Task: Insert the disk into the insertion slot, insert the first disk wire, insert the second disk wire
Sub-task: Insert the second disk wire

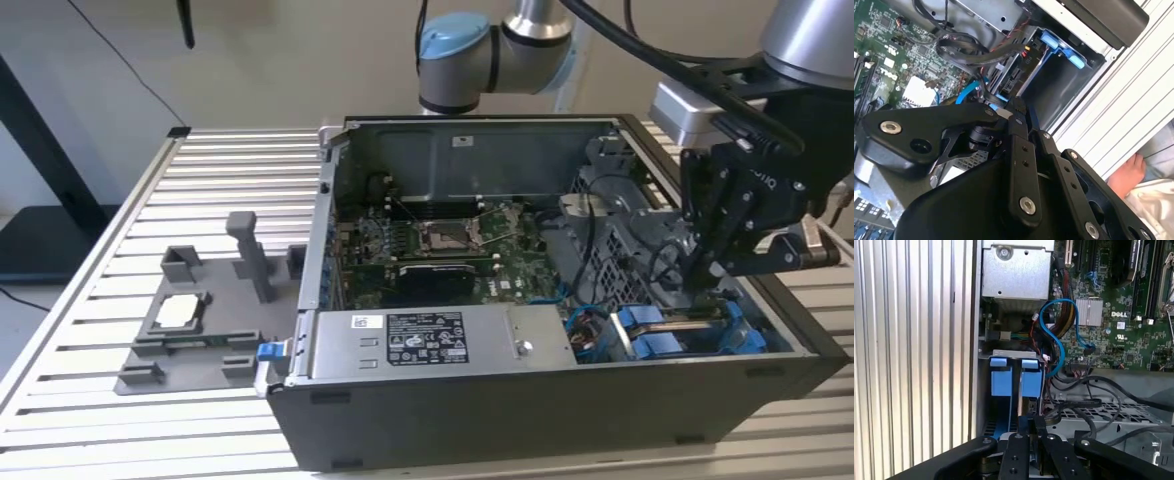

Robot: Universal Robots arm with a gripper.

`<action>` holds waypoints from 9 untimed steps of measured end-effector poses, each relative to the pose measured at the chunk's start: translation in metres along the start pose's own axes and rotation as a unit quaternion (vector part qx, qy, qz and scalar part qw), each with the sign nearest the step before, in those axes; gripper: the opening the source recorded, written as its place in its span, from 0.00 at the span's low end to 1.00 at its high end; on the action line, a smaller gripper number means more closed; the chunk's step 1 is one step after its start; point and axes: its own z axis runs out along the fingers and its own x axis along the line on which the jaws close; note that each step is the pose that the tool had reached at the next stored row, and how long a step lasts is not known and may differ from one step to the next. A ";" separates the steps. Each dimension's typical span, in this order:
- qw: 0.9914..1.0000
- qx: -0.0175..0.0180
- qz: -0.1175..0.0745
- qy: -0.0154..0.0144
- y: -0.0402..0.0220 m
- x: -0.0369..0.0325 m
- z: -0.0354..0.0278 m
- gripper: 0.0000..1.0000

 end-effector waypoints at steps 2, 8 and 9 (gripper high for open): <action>1.000 0.001 0.000 -0.001 -0.0006 0.0002 0.0014 0.16; 1.000 0.004 0.000 -0.005 -0.0026 0.0003 0.0064 0.16; 1.000 0.005 0.000 -0.006 -0.0029 0.0003 0.0073 0.16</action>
